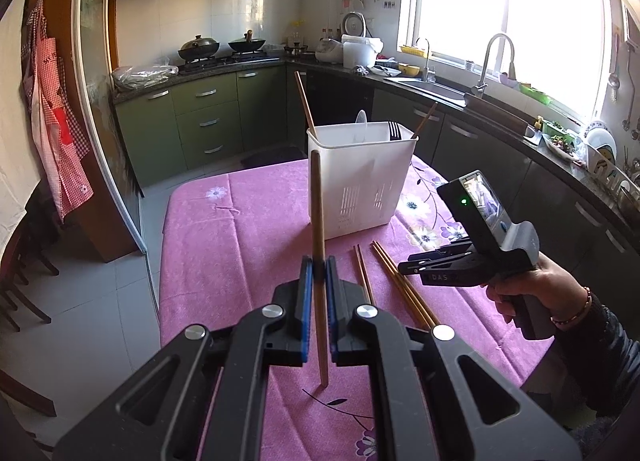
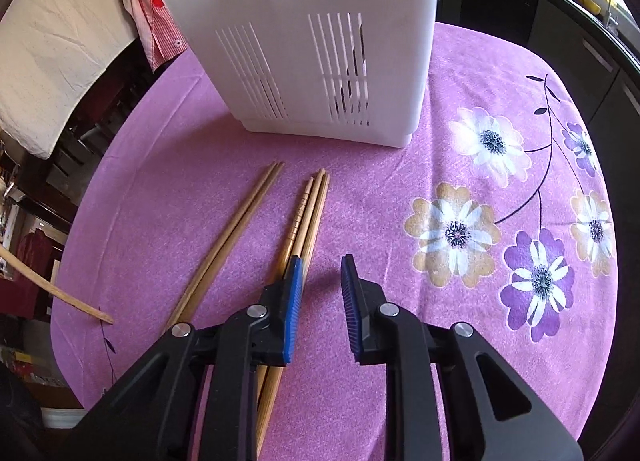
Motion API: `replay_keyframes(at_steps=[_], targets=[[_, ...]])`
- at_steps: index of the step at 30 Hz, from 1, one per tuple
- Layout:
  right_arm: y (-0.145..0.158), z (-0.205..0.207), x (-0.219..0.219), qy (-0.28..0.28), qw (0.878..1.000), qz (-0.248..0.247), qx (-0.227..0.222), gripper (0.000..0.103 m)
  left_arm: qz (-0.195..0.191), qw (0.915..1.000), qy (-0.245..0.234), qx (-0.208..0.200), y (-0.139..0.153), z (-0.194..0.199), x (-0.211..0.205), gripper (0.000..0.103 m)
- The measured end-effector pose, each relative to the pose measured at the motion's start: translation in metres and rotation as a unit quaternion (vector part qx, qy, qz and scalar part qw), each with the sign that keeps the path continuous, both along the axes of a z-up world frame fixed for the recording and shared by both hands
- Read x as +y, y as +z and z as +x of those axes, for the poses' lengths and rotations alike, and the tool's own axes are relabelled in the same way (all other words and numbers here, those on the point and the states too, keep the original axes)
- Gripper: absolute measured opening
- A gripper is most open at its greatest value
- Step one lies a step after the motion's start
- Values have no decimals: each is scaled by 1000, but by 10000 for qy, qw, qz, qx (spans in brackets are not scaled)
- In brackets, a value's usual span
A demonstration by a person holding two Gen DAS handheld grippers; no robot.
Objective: Organize utensils
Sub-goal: 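Lift the chopstick with the left tool while the right tool grasps a bamboo chopstick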
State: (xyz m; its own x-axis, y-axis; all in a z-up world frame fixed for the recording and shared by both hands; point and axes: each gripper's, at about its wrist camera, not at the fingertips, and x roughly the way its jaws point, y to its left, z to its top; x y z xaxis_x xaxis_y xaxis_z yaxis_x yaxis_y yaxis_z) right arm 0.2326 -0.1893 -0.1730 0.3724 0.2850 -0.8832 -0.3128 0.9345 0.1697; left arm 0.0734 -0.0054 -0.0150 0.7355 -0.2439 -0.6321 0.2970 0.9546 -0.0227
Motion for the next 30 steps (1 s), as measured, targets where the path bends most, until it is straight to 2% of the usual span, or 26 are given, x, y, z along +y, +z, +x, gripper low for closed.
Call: replay_keyframes(at_steps=[13,21,30], targets=[[1,1,39,231,9979,-600,1,21,-23,10000,-25,11,2,-2,1,7],[0,9,45,280,9987,-410,149,21,-25,10000,-50,25,3,-2,0,7],[-4,10,43,193,9984,-487,199,17,-32,10000,-49,26,3,-3,0,7]])
